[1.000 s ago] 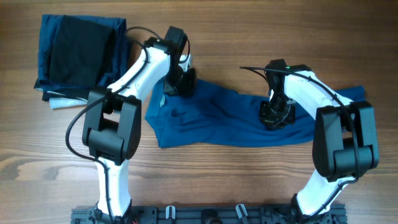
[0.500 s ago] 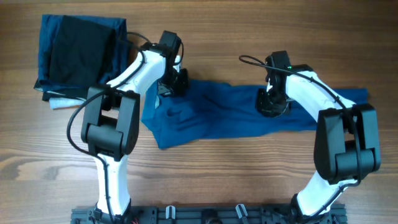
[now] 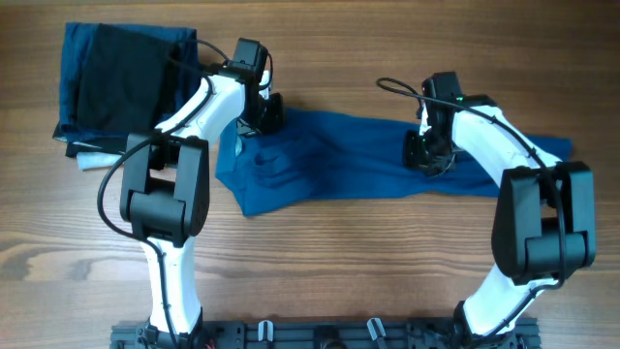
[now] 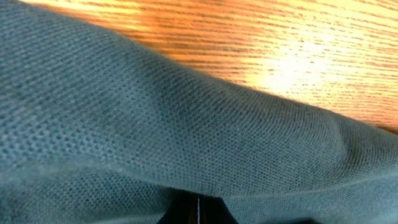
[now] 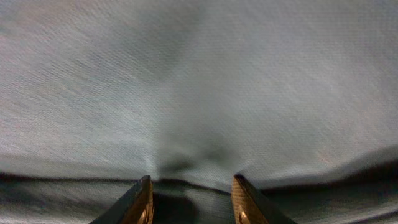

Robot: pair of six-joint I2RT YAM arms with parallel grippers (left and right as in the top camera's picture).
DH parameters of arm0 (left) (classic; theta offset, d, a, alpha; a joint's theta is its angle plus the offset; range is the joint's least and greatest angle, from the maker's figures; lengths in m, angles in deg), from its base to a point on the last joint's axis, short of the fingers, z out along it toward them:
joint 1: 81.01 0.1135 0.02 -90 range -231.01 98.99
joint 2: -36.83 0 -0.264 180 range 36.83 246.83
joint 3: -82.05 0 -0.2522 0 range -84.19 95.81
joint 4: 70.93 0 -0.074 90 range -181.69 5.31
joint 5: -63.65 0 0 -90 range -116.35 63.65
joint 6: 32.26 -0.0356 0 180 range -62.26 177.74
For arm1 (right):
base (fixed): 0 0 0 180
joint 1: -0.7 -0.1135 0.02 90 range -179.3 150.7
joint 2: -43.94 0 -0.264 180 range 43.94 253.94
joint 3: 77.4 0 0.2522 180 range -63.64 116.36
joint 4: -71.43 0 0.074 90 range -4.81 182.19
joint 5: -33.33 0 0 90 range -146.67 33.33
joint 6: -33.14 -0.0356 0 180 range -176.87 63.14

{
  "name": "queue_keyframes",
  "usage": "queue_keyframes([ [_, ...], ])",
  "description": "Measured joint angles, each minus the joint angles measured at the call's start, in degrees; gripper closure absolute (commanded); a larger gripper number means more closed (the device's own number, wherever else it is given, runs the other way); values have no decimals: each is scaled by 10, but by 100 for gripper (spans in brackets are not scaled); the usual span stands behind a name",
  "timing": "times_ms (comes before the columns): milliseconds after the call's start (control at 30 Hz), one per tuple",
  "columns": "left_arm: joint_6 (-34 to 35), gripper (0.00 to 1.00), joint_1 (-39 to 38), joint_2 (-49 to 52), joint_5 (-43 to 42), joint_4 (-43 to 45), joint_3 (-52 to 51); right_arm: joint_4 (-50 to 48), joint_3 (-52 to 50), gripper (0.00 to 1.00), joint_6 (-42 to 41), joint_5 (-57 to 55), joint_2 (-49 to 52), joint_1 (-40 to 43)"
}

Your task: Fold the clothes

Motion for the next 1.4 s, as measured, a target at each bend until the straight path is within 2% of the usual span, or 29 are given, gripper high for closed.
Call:
queue_keyframes([
  [233, -7, 96, 2, 1, 14, 0, 3, 25, -10, 52, -12, -2, 0, 16],
  [433, -11, 96, 15, 2, 14, 0, 4, 100, -15, 48, -61, -66, 0, 15],
  [633, -13, 96, 41, 2, 14, 0, 4, 107, -16, 46, -89, -99, 0, 15],
  [933, -13, 96, 46, 2, 16, 0, 4, 107, -3, 48, -64, -42, -13, 62],
  [1100, -13, 96, 48, 2, 24, 0, 5, 82, 23, 67, -41, -20, -80, 65],
  [1200, -13, 96, 48, 2, 26, 0, 5, 62, 25, 76, -40, -15, -86, 66],
  [1267, -13, 96, 48, 2, 28, 0, 5, 44, 25, 80, -41, -14, -85, 66],
  [1400, -13, 96, 48, 2, 28, 0, 5, 8, 13, 81, -44, -14, -81, 66],
])
